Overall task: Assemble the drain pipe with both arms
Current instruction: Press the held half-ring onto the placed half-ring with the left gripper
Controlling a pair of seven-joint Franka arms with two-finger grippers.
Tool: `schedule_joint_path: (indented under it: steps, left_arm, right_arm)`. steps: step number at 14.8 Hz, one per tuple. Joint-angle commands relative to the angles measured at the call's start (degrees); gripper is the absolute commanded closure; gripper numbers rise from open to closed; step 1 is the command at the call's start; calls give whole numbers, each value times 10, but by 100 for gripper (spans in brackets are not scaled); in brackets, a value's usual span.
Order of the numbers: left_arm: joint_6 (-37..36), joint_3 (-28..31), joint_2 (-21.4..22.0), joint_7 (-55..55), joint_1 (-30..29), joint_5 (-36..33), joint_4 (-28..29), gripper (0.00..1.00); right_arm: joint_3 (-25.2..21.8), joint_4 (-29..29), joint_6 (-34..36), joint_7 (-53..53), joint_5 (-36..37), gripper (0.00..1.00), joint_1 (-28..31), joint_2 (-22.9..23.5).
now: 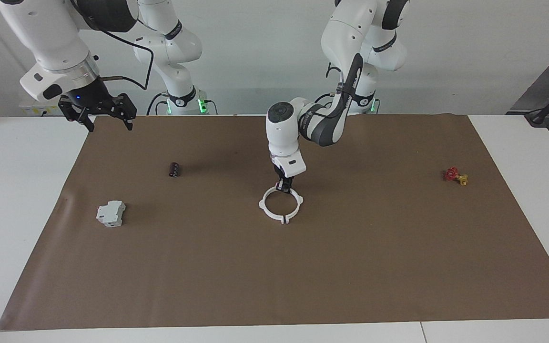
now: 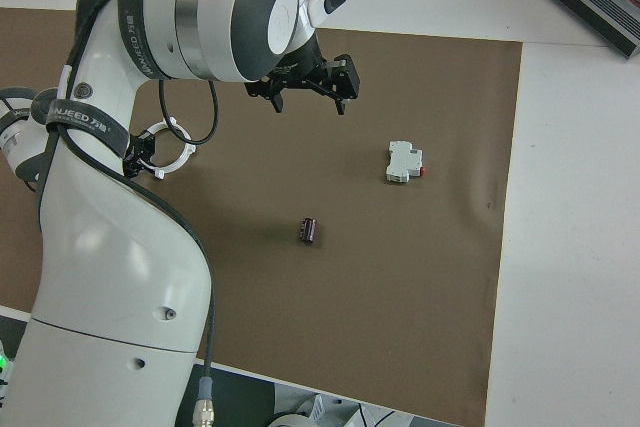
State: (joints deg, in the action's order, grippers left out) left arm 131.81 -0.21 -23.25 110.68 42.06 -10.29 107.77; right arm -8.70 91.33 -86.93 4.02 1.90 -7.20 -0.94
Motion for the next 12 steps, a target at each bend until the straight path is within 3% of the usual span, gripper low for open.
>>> schedule_joint_path:
  steps: [1,12]
  left_arm:
    - [-1,6,-21,9,11,-28,-14,100]
    - [-1,6,-22,-6,6,-32,-12,100]
  right_arm:
    - [2,4,3,7,-10,0,5,-6]
    - [3,5,3,7,-10,0,5,-6]
